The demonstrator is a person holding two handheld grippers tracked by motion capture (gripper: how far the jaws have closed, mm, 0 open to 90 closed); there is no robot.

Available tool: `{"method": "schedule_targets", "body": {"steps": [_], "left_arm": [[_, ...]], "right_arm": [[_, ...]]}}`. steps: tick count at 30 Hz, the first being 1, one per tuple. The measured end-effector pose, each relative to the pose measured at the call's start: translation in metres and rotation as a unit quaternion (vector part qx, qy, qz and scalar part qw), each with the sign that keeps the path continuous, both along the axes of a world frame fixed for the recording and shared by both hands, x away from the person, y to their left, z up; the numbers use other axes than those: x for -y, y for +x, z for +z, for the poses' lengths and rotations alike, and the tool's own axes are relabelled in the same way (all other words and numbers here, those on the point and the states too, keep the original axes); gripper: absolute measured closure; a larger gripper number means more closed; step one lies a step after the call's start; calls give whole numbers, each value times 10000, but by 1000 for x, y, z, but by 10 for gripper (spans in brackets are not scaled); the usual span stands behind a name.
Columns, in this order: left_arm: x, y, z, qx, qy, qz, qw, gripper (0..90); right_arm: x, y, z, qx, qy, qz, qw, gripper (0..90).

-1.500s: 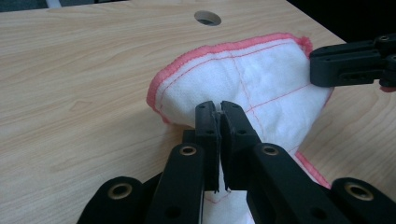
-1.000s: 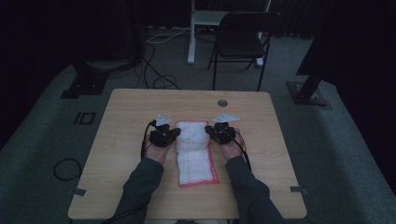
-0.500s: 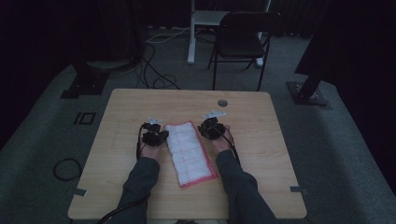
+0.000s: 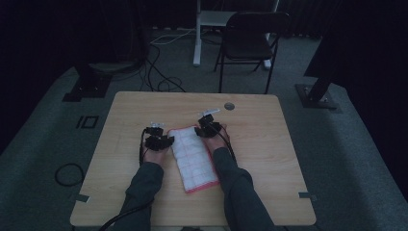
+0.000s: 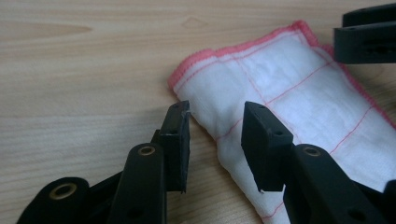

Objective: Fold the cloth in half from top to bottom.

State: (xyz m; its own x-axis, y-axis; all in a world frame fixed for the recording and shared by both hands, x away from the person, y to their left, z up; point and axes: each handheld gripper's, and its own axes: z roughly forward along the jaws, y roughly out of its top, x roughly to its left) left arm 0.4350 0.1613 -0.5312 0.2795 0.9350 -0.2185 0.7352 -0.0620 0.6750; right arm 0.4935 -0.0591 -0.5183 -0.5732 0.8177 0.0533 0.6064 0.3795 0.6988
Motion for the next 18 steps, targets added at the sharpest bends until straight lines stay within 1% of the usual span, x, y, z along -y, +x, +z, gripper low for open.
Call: {"method": "schedule_targets", "body": {"steps": [3,5,6,8,10,11,13,16,18], "left_arm": [[1,0,-3,-27,33,-4,10000,616],[2,0,-3,-30,12,9,10000,614],[2,1,-3,-33,31,0,10000,611],[3,1,-2,-47,65,-48,10000,601],[5,2,-2,-74,56,-82,9999,591],[5,2,-2,-70,63,-93,9999,590],[6,2,-2,-66,10,-97,9999,589],[7,2,-2,-72,-6,-106,9999,590],[9,3,-2,-105,35,-128,9999,609]], "right_arm": [[-6,3,-3,-30,-90,3,10000,621],[-10,4,-4,-34,-250,44,9997,598],[-12,4,-5,-73,-311,54,9995,595],[-13,6,-9,-235,-382,1,9990,594],[-11,7,-11,-332,-212,-61,9992,602],[-11,7,-11,-341,-200,-34,9992,631],[-11,8,-11,-410,-167,76,9990,646],[-10,10,-9,-626,7,100,9980,734],[-8,10,-9,-729,72,66,9973,804]]}}
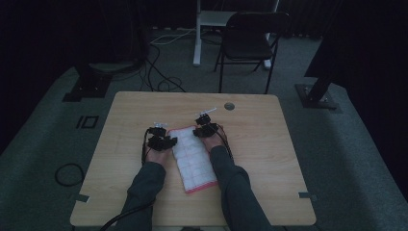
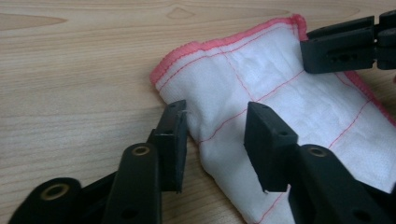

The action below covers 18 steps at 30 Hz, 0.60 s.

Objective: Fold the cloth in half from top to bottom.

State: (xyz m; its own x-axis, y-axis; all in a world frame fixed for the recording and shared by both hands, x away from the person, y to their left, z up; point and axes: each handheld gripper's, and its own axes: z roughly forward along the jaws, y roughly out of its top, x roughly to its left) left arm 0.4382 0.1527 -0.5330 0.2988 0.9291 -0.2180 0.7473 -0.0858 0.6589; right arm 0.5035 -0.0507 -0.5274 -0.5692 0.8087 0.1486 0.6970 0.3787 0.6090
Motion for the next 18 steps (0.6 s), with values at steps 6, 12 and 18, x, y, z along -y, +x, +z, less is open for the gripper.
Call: {"method": "schedule_targets", "body": {"steps": [6,12,18], "left_arm": [[6,4,0,-89,58,-198,9997,833],[15,8,6,77,117,-323,9994,858],[23,12,19,290,76,-432,9986,860]], "right_arm": [[2,-3,2,-102,-74,71,9999,862],[19,-9,10,181,123,34,9998,870],[35,-15,23,445,289,-55,9986,870]]}}
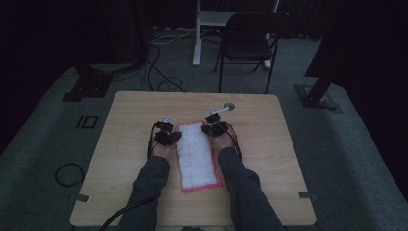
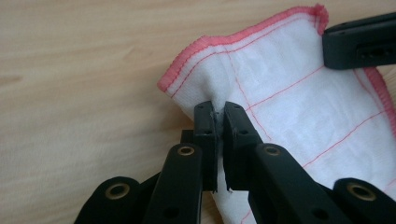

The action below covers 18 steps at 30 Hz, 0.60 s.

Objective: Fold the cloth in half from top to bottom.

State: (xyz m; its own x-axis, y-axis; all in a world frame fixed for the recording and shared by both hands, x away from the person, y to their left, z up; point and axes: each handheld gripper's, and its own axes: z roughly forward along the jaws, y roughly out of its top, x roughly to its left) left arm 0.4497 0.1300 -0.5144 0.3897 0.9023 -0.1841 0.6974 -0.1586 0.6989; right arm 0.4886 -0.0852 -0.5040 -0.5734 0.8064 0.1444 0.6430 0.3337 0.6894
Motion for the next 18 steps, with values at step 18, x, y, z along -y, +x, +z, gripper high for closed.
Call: {"method": "schedule_targets", "body": {"steps": [18], "left_arm": [[20,-2,38,607,-154,-489,9968,860]], "right_arm": [[39,-19,23,663,516,-282,9961,871]]}}
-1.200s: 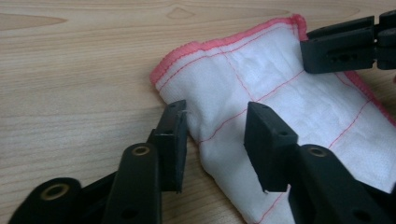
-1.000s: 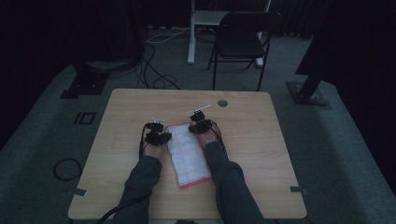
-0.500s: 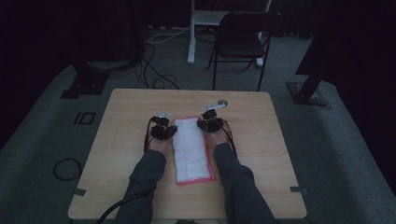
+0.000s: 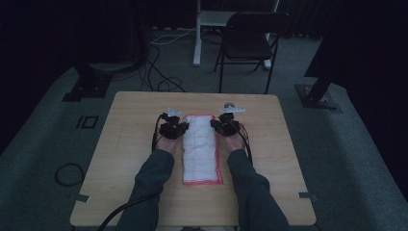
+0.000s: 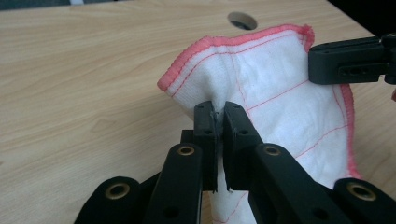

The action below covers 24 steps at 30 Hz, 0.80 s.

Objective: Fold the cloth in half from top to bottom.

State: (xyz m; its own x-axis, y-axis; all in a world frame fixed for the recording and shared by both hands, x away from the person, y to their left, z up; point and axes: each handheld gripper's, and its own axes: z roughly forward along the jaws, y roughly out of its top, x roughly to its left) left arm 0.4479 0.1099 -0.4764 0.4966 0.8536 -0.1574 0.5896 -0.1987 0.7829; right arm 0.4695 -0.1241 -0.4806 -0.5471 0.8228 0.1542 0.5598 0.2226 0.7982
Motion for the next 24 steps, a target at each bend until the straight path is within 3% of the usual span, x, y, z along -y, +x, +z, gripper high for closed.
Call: {"method": "schedule_targets", "body": {"steps": [4,10,14,16,24], "left_arm": [[2,-11,3,125,-68,-113,9998,860],[3,-30,4,296,7,-305,9991,859],[1,-40,5,308,-12,-341,9989,858],[-1,-51,3,299,-58,-368,9989,858],[-8,-85,-9,249,-206,-451,9985,856]], "right_arm": [[7,-11,0,112,62,47,9999,871],[15,-30,-2,196,98,196,9996,871],[16,-41,-1,250,124,271,9992,871],[18,-58,1,325,176,404,9985,871],[18,-88,-5,316,187,571,9977,870]]}}
